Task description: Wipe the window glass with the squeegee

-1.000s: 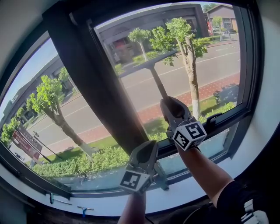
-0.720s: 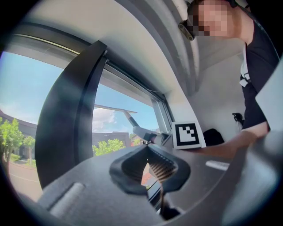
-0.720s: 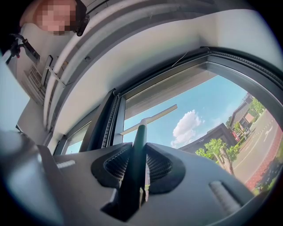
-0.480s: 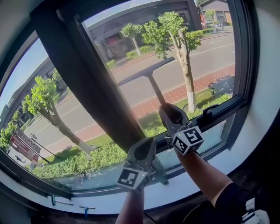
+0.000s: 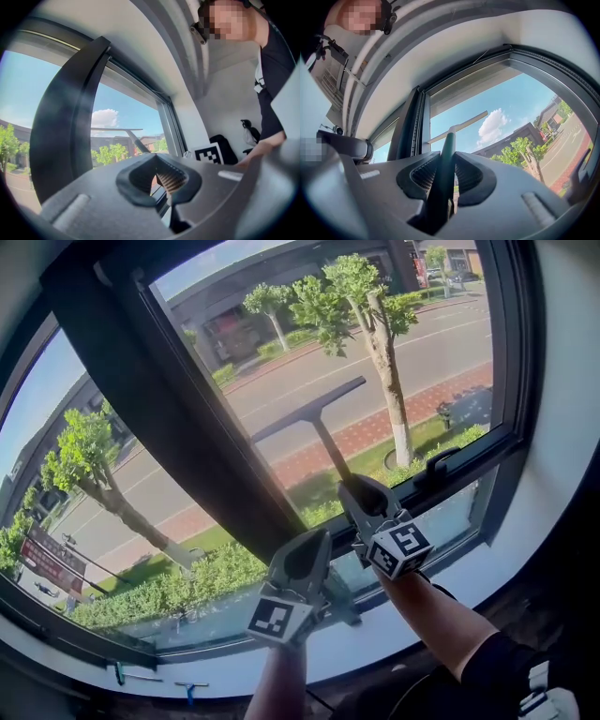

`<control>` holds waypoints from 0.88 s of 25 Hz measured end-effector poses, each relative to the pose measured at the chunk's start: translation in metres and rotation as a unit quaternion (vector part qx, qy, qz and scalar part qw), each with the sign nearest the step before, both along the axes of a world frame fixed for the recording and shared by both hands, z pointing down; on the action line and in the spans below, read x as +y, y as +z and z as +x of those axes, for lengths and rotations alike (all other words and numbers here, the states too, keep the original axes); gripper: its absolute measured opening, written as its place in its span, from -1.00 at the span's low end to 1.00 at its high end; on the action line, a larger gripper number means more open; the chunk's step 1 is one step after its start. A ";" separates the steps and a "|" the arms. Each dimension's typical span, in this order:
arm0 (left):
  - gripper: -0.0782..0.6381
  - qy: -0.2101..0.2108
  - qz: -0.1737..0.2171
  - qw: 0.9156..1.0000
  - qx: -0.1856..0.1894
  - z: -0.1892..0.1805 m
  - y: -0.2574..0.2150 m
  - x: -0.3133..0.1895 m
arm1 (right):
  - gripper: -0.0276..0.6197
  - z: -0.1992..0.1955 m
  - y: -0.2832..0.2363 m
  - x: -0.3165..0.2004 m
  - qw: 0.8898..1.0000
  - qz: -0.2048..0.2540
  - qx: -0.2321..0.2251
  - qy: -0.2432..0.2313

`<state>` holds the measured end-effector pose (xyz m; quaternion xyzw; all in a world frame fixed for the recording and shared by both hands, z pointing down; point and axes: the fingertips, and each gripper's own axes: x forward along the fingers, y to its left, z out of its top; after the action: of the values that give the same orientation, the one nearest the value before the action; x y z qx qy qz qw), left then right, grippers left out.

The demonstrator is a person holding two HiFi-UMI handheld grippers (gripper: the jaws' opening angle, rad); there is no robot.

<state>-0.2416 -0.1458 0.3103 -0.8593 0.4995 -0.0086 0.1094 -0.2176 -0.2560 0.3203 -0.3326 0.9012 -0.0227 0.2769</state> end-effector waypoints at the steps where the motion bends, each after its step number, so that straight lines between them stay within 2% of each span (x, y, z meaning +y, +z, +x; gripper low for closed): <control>1: -0.77 0.001 -0.002 1.000 0.000 0.000 0.002 0.000 | -0.61 0.000 0.006 0.001 1.000 -0.004 0.003 -0.001; 22: -0.77 0.013 -0.028 0.999 0.016 0.002 0.028 -0.004 | -0.61 0.004 0.087 0.014 0.997 -0.071 0.044 -0.004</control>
<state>-0.2400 -0.1501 0.3380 -0.8685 0.4895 -0.0075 0.0775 -0.2136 -0.2419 0.4076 -0.3484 0.9099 -0.0728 0.2128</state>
